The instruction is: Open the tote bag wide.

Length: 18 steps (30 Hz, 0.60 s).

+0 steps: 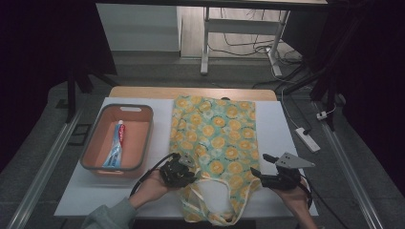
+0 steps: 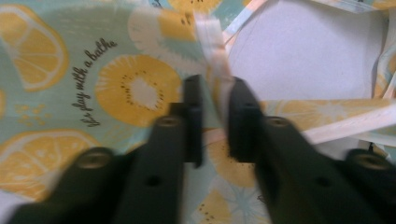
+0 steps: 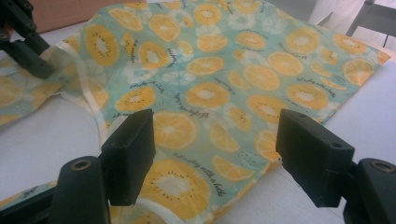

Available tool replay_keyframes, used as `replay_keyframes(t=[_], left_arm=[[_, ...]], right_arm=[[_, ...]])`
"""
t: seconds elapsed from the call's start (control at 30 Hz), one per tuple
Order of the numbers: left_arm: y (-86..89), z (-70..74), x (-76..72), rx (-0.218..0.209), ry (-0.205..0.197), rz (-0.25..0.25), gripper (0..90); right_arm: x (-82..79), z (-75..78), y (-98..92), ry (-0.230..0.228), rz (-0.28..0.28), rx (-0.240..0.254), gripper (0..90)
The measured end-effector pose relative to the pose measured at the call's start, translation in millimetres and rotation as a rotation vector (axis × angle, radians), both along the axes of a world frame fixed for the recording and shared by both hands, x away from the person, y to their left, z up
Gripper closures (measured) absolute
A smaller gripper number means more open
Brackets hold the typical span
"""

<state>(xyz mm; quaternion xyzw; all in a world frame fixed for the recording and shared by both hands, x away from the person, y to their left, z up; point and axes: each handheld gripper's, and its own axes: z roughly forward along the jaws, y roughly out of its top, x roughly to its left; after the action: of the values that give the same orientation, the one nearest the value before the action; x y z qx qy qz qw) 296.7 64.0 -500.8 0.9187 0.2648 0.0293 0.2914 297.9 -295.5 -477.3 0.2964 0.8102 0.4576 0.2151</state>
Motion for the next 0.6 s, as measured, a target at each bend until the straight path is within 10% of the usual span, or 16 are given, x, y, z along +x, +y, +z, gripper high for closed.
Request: replay_keyframes(t=[0.33,0.6], left_arm=[[17.7,20.1,-16.0,-0.089,-0.016,-0.009,88.4],[39.1,36.4,-26.4,-0.175,-0.017,0.003,88.4]], right_arm=[[-5.4,3.1,1.3,-0.012,0.015,-0.007,28.3],[-24.1,14.0,22.3,0.044,0.168,-0.017,27.7]])
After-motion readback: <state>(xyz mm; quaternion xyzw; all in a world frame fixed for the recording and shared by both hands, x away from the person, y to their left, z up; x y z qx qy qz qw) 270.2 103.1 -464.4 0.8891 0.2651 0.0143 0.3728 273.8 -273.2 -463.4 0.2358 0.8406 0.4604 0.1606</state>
